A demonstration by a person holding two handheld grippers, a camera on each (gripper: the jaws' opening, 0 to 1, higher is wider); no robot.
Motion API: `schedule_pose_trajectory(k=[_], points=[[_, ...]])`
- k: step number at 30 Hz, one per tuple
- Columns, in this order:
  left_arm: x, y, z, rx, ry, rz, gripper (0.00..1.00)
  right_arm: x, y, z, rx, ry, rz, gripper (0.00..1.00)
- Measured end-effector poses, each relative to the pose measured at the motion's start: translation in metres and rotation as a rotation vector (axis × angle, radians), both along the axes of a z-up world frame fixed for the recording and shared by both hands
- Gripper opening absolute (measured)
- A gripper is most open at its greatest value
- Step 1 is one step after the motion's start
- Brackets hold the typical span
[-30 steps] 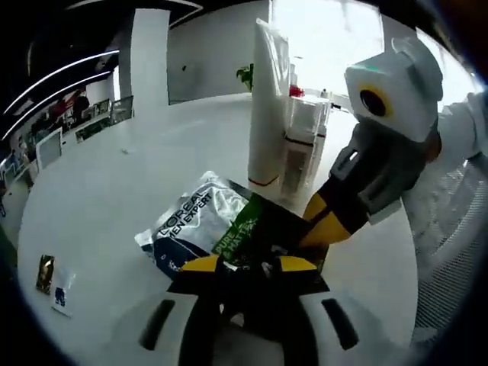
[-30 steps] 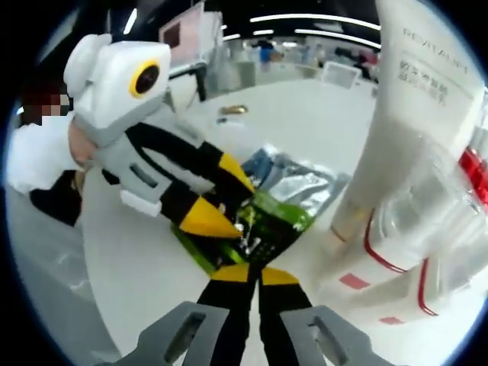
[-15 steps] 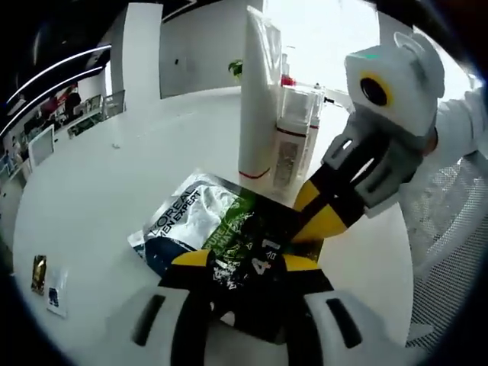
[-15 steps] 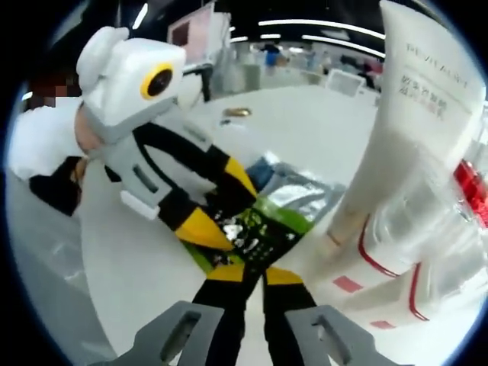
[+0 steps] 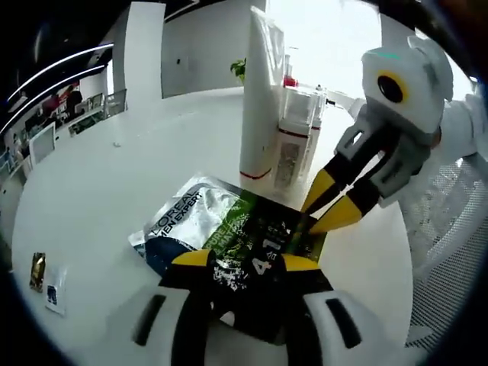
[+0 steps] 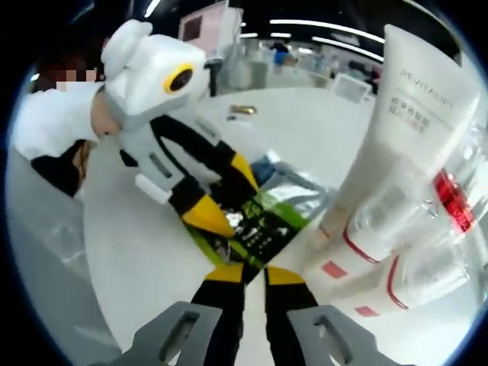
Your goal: Arrange the skincare products in the storage area until every visible bottle or jar stands upright without overlapping.
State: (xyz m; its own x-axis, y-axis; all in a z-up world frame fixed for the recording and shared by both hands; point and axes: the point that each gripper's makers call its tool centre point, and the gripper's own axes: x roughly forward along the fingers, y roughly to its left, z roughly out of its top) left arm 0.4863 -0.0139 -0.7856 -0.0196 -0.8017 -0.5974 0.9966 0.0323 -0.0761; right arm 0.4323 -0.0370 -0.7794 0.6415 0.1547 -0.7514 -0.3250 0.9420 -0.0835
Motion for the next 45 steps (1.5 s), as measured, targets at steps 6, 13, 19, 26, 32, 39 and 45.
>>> schedule_pose_trajectory(k=[6,13,19,26,32,39,45], points=[[0.000,0.000,0.000,-0.002,0.002,0.007,0.30,-0.007,0.001,0.012,-0.003,-0.025,0.018,0.00],[0.000,-0.001,0.000,-0.011,0.012,0.017,0.30,-0.007,0.015,0.005,-0.006,-0.036,0.061,0.00],[-0.001,-0.001,0.000,-0.022,0.019,0.029,0.31,-0.001,0.010,-0.004,-0.029,-0.035,0.054,0.00],[-0.002,-0.002,0.000,-0.038,0.034,0.041,0.33,0.009,0.000,-0.007,-0.022,-0.049,0.014,0.03],[0.000,-0.002,0.001,-0.055,0.051,0.060,0.31,0.007,0.005,-0.012,-0.022,-0.037,0.031,0.05],[-0.001,-0.002,0.001,-0.076,0.058,0.056,0.33,0.007,0.003,-0.013,-0.002,-0.028,0.037,0.05],[-0.003,-0.002,0.002,-0.085,0.062,0.042,0.34,0.007,0.004,-0.014,0.005,-0.026,0.036,0.04]])
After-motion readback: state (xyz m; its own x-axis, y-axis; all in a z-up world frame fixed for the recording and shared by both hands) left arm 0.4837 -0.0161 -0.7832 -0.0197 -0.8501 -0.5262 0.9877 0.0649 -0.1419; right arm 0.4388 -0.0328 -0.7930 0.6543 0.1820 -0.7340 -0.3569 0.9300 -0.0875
